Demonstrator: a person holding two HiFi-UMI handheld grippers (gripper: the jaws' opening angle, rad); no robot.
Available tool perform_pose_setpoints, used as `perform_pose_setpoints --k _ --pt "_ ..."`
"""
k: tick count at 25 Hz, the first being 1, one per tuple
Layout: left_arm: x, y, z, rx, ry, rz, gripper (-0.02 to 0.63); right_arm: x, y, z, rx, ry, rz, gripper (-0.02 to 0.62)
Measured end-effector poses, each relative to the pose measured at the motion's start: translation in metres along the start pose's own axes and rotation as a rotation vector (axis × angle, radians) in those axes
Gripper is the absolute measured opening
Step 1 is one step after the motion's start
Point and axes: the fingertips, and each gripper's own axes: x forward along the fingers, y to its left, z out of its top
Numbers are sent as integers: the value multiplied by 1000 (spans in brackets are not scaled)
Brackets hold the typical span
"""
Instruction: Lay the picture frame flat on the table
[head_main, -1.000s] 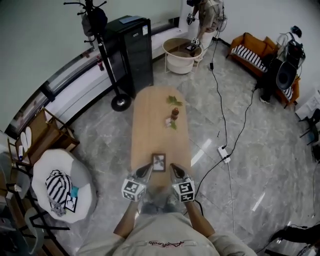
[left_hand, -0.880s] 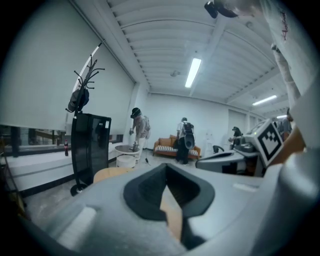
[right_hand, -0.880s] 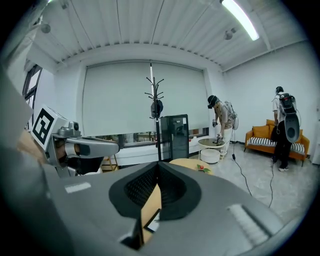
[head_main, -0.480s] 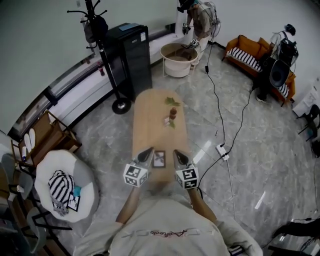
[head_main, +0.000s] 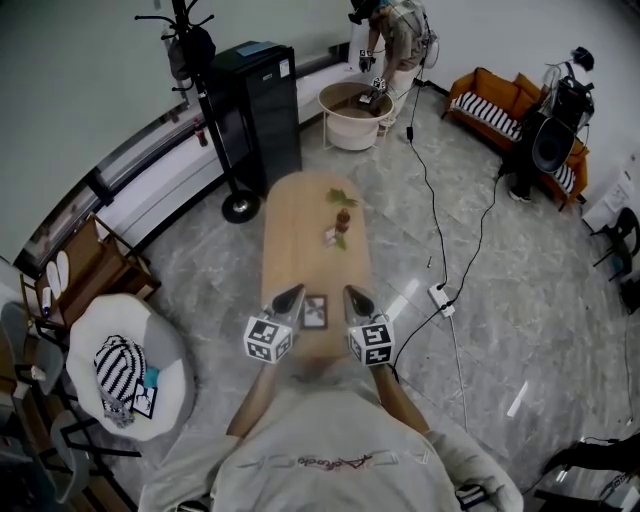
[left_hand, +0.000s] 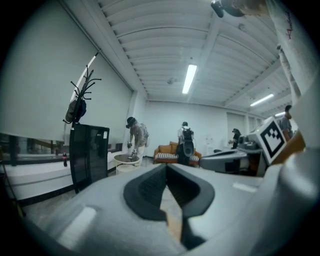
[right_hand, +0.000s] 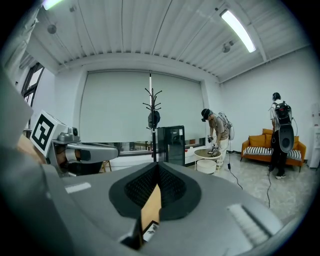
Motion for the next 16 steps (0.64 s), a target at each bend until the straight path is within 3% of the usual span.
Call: perform_pose_setpoints --k 16 --pt "-1 6 9 29 -6 -4 -1 6 6 6 -2 -18 11 3"
